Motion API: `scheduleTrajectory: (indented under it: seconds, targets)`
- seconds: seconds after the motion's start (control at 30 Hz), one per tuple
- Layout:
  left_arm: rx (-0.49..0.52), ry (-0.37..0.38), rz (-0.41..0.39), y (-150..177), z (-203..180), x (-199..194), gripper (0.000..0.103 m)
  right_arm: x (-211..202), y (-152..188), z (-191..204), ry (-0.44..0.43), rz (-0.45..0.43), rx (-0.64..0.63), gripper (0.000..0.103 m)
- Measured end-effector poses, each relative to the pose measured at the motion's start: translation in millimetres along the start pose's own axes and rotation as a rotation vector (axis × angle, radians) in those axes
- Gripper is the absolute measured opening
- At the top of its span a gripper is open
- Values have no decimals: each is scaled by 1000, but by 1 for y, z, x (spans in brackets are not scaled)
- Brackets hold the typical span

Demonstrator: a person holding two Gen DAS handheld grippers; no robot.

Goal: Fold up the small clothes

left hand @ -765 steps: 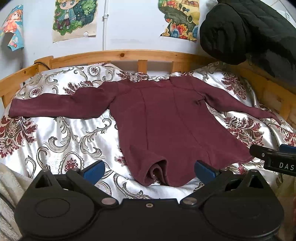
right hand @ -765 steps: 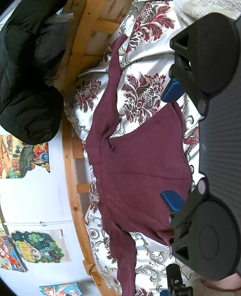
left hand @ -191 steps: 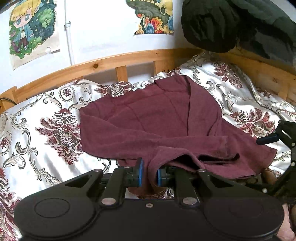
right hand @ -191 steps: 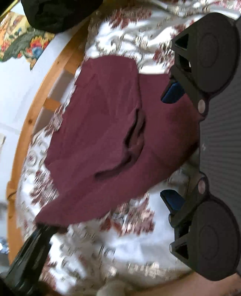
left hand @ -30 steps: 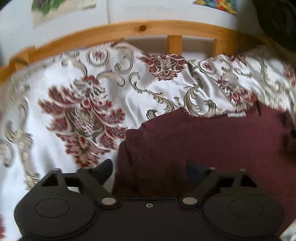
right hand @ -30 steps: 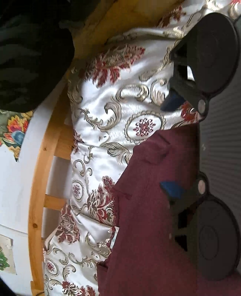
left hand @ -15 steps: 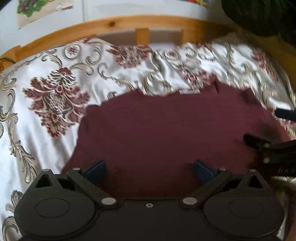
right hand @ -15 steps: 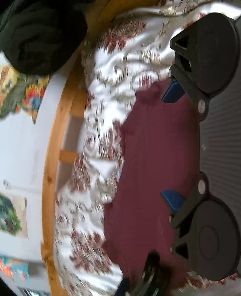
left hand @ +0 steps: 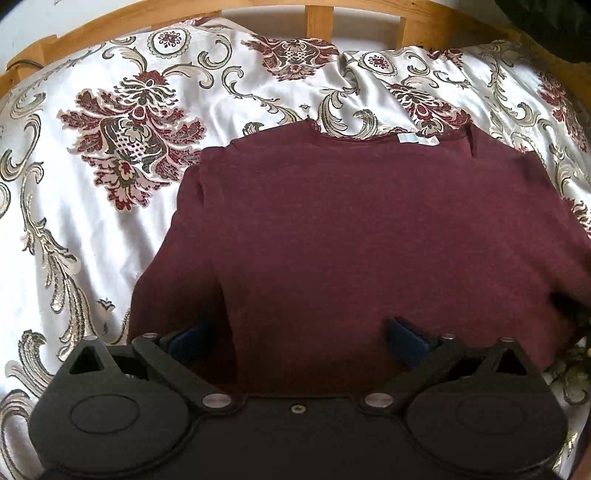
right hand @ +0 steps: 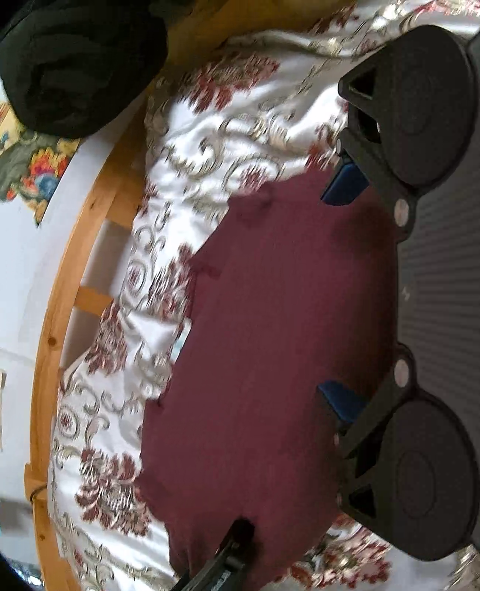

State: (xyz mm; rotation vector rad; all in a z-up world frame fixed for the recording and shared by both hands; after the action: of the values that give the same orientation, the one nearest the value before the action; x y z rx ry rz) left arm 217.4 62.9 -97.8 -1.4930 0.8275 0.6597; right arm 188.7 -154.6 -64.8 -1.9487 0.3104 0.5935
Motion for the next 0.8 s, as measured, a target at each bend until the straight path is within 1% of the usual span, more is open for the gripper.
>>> scheduleTrajectory:
  seconds: [0.07, 0.23, 0.3, 0.37, 0.43, 0.5, 0.57, 0.6, 0.7, 0.8]
  targets:
    - [2, -6, 3, 0, 0, 0, 102, 2, 5, -9, 0, 32, 22, 103]
    - [-8, -5, 6, 0, 2, 0, 102, 5, 14, -29, -46, 110, 142, 103]
    - [-5, -12, 3, 0, 2, -1, 102, 5, 16, -34, -51, 121, 183, 103]
    - [3, -19, -10, -1, 1, -5, 102, 1, 15, -38, -54, 100, 194, 103]
    - [13, -23, -23, -1, -1, -9, 102, -3, 12, -41, -38, 71, 201, 103]
    - [18, -25, -25, -1, -2, -10, 102, -2, 10, -45, 5, 60, 201, 103]
    - [10, -23, -17, -1, 0, -8, 102, 3, 11, -46, 40, 85, 195, 103]
    - [5, -22, -12, -2, 1, -7, 102, 8, 14, -47, 49, 114, 192, 103]
    - [-9, -16, -1, -1, 2, -4, 102, 18, 21, -46, 33, 180, 208, 103]
    - [-9, -17, 1, -1, 2, -3, 102, 20, 24, -48, 22, 199, 239, 103]
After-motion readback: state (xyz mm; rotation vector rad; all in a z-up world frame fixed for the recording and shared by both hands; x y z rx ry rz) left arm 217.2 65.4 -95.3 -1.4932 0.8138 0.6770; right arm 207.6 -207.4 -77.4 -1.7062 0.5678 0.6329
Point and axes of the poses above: each gripper's, at about its wrist camera, not at the fingertips, and x roughly the way its jaws point, z to its left, y to its underside, the point moved 4 cm from there along x, roughly the way its jaws point, and after that the axes turned 7 degrees about y, right-handed, at the moved point
